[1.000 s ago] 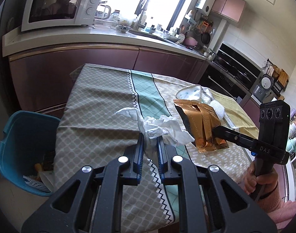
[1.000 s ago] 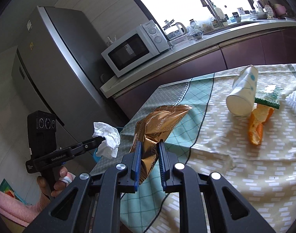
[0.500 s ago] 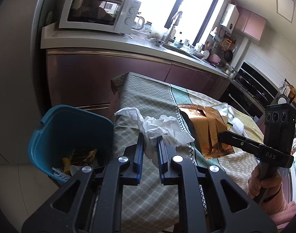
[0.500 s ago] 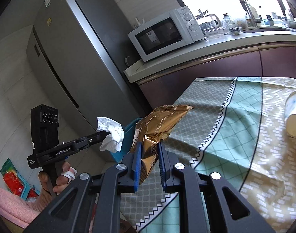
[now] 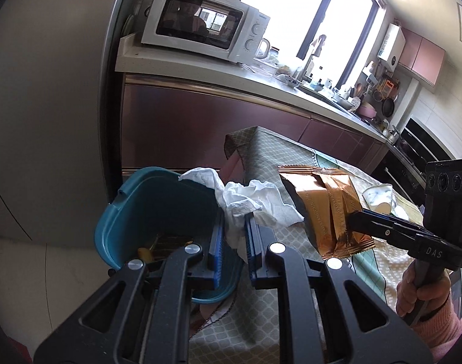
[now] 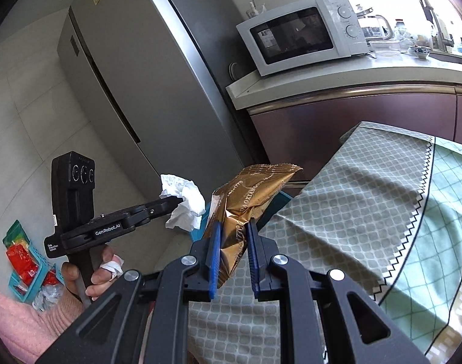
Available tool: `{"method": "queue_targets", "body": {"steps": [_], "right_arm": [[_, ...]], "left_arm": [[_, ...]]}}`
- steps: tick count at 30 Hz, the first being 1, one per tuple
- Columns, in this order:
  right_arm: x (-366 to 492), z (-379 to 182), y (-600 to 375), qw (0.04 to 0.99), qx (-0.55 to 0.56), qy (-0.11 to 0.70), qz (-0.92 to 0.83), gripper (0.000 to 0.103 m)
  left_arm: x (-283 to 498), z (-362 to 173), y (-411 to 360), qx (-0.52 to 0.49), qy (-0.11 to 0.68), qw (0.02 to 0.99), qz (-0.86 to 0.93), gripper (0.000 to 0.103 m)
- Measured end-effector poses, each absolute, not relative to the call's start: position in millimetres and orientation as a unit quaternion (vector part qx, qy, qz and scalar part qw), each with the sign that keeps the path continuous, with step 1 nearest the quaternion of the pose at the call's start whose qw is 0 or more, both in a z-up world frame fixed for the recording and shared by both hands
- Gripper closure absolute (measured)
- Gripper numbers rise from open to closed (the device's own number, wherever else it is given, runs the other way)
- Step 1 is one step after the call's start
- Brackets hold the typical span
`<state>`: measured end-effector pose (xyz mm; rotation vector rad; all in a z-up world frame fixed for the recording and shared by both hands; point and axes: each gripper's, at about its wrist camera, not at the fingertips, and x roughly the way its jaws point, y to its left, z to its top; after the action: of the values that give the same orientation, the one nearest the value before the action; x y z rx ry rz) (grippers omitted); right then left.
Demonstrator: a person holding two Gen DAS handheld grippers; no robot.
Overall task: Collect trash
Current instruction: 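Carry tissue and gold wrapper over the teal bin and open both grippers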
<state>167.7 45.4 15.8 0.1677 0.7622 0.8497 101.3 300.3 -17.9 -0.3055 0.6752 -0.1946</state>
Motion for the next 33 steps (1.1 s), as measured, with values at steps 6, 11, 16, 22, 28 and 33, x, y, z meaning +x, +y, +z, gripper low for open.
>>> {"method": "queue_targets", "body": {"steps": [6, 11, 16, 22, 28, 33], "right_arm": [[185, 7, 76, 0.829, 0.058, 0.380, 0.406, 0.088], [202, -4, 100, 0.820, 0.036, 0.404, 0.404, 0.088], [213, -16, 124, 0.814, 0.010, 0.423, 0.398, 0.088], [225, -33, 142, 0.804, -0.011, 0.448, 0.391, 0.086], [238, -49, 149, 0.800, -0.016, 0.468, 0.375, 0.084], [250, -56, 155, 0.799, -0.008, 0.480, 0.362, 0.079]], "left_arm": [[114, -34, 317, -0.154, 0.344, 0.923, -0.075, 0.090], [130, -51, 321, -0.155, 0.361, 0.918, -0.061, 0.089], [145, -72, 327, -0.154, 0.382, 0.910, -0.049, 0.089], [160, -94, 325, -0.151, 0.402, 0.903, -0.036, 0.089], [177, -115, 321, -0.157, 0.421, 0.893, -0.034, 0.088], [192, -128, 316, -0.158, 0.437, 0.885, -0.032, 0.084]]}}
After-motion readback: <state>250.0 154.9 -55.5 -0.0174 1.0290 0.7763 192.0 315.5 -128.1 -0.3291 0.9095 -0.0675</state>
